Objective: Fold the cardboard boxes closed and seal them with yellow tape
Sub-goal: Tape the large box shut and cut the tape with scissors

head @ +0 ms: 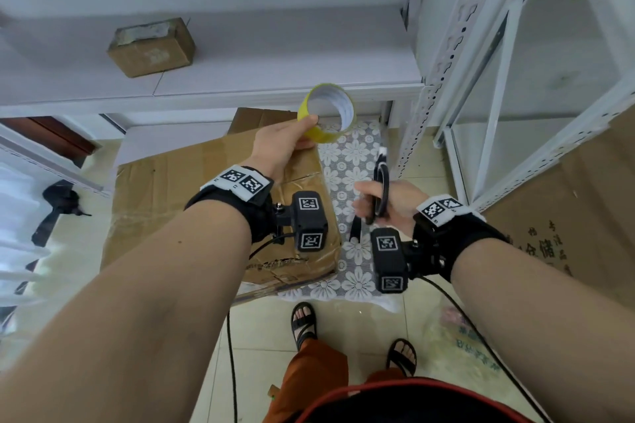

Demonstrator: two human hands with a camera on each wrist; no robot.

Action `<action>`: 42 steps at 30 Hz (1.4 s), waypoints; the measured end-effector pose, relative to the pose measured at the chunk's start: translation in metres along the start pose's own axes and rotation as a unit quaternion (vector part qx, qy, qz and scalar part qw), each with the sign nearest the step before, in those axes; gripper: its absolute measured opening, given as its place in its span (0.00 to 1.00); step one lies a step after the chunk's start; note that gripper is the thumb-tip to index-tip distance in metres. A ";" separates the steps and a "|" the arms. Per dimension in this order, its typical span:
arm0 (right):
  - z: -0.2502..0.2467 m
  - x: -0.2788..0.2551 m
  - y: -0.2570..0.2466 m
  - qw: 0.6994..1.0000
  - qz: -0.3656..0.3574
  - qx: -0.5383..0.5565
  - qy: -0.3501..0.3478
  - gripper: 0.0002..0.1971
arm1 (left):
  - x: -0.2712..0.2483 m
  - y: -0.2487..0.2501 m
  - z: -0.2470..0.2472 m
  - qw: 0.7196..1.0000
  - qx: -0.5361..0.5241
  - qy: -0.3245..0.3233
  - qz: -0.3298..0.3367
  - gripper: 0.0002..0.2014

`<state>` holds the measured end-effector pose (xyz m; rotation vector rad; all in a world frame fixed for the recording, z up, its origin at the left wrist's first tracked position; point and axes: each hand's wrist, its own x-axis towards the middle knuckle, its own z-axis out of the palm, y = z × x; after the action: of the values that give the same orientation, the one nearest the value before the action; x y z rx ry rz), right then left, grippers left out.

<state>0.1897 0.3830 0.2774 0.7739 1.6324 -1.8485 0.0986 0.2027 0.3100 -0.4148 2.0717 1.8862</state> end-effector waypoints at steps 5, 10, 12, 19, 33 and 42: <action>0.042 0.007 -0.019 0.994 -0.059 0.083 -0.026 0.04 | 0.006 -0.006 -0.010 0.996 -0.084 -0.010 -0.029 0.23; 0.059 0.024 -0.019 0.996 -0.081 -0.022 -0.003 0.05 | 0.011 -0.007 -0.017 0.992 -0.115 -0.018 -0.050 0.26; 0.057 0.032 -0.018 0.998 -0.062 -0.001 -0.010 0.04 | 0.011 -0.006 -0.020 0.991 -0.114 -0.030 -0.057 0.26; 0.058 0.040 -0.034 0.996 -0.048 0.070 0.001 0.08 | 0.022 0.004 -0.030 0.990 -0.057 -0.096 -0.086 0.23; 0.054 0.039 -0.056 0.983 -0.017 0.174 0.061 0.11 | 0.021 0.017 -0.031 0.981 0.058 -0.163 -0.084 0.16; 0.050 0.053 -0.051 0.984 0.047 0.118 0.125 0.04 | 0.010 0.012 -0.061 0.875 0.431 0.206 0.073 0.28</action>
<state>0.1136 0.3377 0.2781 1.2073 1.5084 -1.9630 0.0831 0.1425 0.3218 -0.4501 3.0119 0.7712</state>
